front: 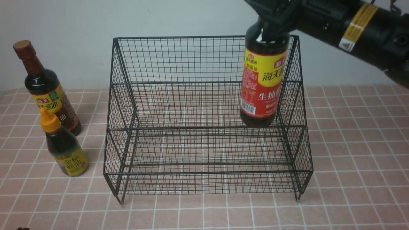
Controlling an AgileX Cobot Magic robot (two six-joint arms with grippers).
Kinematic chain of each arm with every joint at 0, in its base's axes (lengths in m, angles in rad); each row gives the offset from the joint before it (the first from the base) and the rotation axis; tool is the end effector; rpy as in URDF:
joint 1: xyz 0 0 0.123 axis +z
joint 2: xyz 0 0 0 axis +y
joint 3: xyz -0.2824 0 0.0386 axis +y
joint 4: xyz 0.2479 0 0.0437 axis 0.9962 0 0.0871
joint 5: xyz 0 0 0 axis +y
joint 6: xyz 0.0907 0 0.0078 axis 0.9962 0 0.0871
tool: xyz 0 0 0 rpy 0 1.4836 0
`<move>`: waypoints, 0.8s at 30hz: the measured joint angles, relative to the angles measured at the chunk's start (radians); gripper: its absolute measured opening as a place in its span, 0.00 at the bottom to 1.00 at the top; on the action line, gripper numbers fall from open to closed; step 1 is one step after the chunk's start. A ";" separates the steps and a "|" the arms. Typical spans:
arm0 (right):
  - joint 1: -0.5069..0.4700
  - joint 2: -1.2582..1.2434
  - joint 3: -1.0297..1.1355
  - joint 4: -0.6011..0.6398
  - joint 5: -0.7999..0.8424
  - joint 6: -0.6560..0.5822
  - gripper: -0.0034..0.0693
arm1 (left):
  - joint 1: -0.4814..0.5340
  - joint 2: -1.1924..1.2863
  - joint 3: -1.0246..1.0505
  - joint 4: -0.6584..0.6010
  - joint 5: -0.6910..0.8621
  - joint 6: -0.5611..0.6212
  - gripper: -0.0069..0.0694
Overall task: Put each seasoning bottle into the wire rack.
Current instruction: Use the right arm to put the condiment bottle back on the shelf
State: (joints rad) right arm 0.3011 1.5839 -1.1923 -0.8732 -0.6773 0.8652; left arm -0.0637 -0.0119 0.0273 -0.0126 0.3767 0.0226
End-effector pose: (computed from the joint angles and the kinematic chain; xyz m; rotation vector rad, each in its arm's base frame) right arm 0.3374 0.1505 0.3643 -0.5507 1.3479 0.6919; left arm 0.0524 -0.0038 0.1707 0.0731 1.8744 -0.0407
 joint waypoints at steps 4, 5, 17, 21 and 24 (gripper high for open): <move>0.000 0.006 -0.005 0.000 0.024 0.010 0.42 | 0.000 0.000 0.000 0.000 0.000 0.000 0.08; 0.000 0.007 -0.009 -0.007 0.029 0.020 0.42 | 0.000 0.000 0.000 0.000 0.000 0.000 0.08; 0.004 0.039 0.000 0.214 0.122 -0.216 0.42 | 0.000 0.000 0.000 0.000 0.000 0.000 0.08; 0.021 0.050 0.006 0.308 0.172 -0.292 0.42 | 0.000 0.000 0.000 0.000 0.000 0.000 0.08; 0.041 0.051 0.006 0.329 0.188 -0.292 0.42 | 0.000 0.000 0.000 0.000 0.000 0.000 0.08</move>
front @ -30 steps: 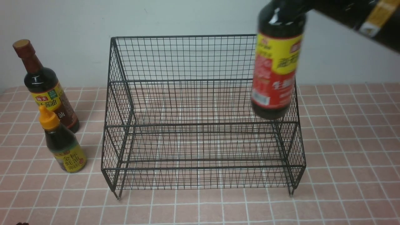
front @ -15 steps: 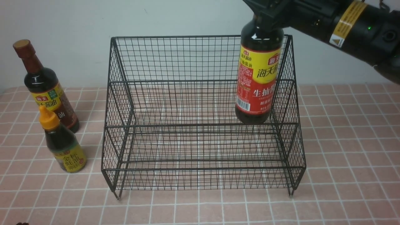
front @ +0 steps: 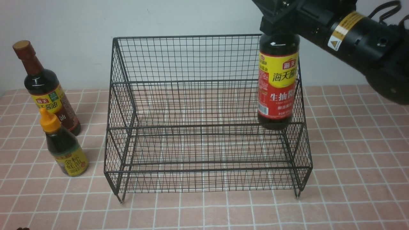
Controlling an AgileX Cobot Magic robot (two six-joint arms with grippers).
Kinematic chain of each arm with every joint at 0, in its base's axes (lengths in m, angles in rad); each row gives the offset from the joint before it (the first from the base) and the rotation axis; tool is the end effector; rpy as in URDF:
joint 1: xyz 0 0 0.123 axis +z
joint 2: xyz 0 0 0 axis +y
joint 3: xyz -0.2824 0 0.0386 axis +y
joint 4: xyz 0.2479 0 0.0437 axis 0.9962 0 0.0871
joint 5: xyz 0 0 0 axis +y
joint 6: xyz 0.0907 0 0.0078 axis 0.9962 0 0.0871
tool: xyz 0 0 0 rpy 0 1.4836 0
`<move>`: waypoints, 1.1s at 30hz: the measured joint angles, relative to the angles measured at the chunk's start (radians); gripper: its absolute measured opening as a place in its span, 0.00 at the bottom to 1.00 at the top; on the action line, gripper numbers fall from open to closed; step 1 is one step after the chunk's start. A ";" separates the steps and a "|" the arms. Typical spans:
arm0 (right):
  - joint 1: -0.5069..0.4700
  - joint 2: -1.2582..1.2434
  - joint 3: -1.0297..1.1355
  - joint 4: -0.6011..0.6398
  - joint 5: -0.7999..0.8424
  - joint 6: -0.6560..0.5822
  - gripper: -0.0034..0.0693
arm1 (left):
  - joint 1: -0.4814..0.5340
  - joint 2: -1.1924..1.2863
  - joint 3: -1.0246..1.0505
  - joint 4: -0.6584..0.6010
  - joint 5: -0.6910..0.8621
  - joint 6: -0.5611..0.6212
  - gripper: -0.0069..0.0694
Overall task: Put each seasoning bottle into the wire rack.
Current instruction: Use the right arm to put the condiment bottle back on the shelf
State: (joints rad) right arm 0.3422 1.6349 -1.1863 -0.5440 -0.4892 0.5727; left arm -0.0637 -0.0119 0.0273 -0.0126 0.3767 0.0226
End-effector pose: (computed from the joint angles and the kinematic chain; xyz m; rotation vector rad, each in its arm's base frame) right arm 0.3572 0.1507 0.3399 -0.3948 1.4776 0.5242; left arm 0.0524 -0.0038 0.1707 0.0731 1.8744 -0.0407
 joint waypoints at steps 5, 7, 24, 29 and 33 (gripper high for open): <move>0.038 0.006 0.027 -0.004 0.039 0.018 0.42 | 0.000 0.000 0.000 0.000 0.000 0.000 0.08; 0.048 0.010 0.059 -0.004 0.049 0.018 0.42 | 0.000 0.000 0.000 0.000 0.000 0.000 0.08; 0.059 -0.010 0.235 -0.001 -0.032 -0.006 0.42 | 0.000 0.000 0.000 0.000 0.000 0.000 0.08; 0.059 -0.016 0.241 -0.005 -0.053 -0.009 0.46 | 0.000 0.000 0.000 0.000 0.000 0.000 0.08; 0.059 -0.037 0.241 -0.005 -0.072 -0.009 0.58 | 0.000 0.000 0.000 0.000 0.000 0.000 0.08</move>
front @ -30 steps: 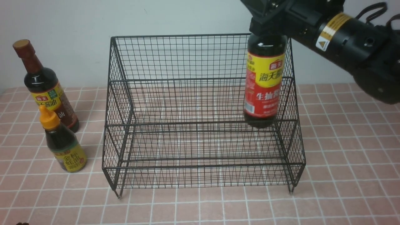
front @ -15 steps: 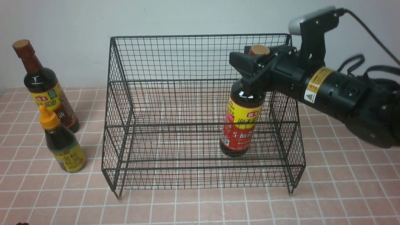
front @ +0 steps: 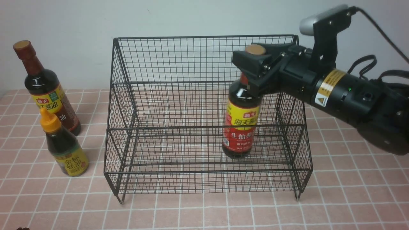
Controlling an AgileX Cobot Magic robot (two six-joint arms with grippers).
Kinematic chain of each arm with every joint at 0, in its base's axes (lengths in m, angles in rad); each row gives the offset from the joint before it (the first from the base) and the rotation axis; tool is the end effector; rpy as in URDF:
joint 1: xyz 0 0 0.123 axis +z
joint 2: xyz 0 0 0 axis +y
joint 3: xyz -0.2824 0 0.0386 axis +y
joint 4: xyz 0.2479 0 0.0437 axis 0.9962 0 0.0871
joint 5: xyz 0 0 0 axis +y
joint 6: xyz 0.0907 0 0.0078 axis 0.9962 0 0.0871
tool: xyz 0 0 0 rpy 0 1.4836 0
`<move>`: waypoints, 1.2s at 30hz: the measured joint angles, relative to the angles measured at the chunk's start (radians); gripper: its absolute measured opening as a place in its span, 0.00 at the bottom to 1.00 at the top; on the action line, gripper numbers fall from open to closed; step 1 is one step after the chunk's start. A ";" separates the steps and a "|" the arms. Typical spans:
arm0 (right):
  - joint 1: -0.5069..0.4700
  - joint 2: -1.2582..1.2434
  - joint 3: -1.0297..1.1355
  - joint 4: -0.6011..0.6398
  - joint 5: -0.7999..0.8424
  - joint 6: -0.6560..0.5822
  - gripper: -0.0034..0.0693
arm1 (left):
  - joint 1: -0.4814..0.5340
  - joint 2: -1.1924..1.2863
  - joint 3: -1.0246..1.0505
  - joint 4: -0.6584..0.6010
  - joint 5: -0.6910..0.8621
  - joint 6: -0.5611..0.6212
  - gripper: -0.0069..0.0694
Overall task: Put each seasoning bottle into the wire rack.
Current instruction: Use the right arm to put the condiment bottle back on the shelf, then use the left arm to grab the condiment bottle closest to it
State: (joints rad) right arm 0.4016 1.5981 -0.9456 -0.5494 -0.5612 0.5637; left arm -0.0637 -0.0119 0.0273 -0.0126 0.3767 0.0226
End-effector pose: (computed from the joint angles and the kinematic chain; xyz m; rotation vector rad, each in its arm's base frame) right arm 0.3188 0.1628 0.2819 -0.4776 1.6062 0.6008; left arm 0.0524 -0.0038 0.1707 0.0731 1.8744 -0.0407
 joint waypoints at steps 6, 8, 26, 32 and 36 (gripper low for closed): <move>0.002 -0.036 0.001 -0.006 0.014 0.000 0.66 | 0.000 0.000 0.000 0.000 0.000 0.000 0.08; 0.002 -0.067 0.001 -0.006 0.050 0.000 0.66 | 0.000 0.000 0.000 0.000 0.000 0.000 0.08; 0.001 -0.891 0.089 0.281 1.217 -0.249 0.04 | 0.000 0.000 0.000 0.000 0.000 0.000 0.08; -0.066 -1.232 0.405 0.324 1.011 -0.183 0.03 | 0.000 0.000 0.000 0.000 0.000 0.000 0.08; -0.169 -1.421 0.643 0.460 0.761 -0.256 0.03 | 0.000 0.000 0.000 0.000 0.000 0.000 0.08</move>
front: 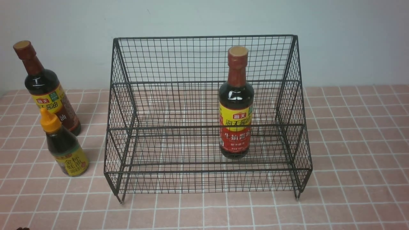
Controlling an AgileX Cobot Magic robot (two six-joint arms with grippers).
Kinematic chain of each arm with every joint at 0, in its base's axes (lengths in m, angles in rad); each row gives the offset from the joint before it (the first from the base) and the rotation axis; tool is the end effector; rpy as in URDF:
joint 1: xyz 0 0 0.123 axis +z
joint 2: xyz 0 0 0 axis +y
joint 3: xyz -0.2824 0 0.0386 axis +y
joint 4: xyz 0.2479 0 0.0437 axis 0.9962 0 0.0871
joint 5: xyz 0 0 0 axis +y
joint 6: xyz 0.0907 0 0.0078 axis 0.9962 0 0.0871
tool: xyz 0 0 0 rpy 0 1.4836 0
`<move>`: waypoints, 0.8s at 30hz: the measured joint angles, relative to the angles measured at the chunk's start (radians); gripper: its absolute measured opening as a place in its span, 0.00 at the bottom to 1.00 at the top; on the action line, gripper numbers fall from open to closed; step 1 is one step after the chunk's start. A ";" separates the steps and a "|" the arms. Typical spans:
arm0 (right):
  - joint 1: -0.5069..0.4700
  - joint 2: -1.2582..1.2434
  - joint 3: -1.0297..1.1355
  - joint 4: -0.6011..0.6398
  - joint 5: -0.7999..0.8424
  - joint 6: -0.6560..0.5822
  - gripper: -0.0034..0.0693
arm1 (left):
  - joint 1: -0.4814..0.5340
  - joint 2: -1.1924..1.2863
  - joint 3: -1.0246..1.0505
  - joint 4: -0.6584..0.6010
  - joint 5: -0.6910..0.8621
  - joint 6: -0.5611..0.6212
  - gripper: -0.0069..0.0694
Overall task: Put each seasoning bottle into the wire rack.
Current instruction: Use the left arm to grab the condiment bottle closest to it
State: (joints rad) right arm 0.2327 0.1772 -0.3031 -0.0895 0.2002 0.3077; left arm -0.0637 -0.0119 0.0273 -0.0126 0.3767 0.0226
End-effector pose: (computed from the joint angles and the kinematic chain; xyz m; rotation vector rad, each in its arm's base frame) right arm 0.0590 0.0123 0.2864 0.0042 1.5673 0.3430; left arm 0.0524 -0.0038 0.1707 0.0731 1.8744 -0.0407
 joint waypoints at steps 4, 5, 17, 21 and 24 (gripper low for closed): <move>-0.062 -0.117 0.125 0.099 -0.103 -0.078 0.03 | 0.000 0.000 0.000 0.000 0.000 0.000 0.08; -0.074 -0.142 0.145 0.108 -0.113 -0.087 0.03 | 0.000 0.000 0.000 0.000 0.000 0.000 0.08; -0.083 -0.189 0.167 0.122 -0.134 -0.108 0.03 | 0.000 0.000 0.000 0.000 0.000 0.000 0.08; -0.083 -0.189 0.167 0.122 -0.134 -0.108 0.03 | 0.000 0.000 0.000 0.000 0.000 0.000 0.08; -0.083 -0.189 0.168 0.113 -0.128 -0.118 0.03 | 0.000 0.000 0.000 0.000 0.000 0.000 0.08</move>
State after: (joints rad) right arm 0.1493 -0.0119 -0.1348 0.0237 0.0719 0.1902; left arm -0.0637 -0.0119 0.0273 -0.0126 0.3767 0.0226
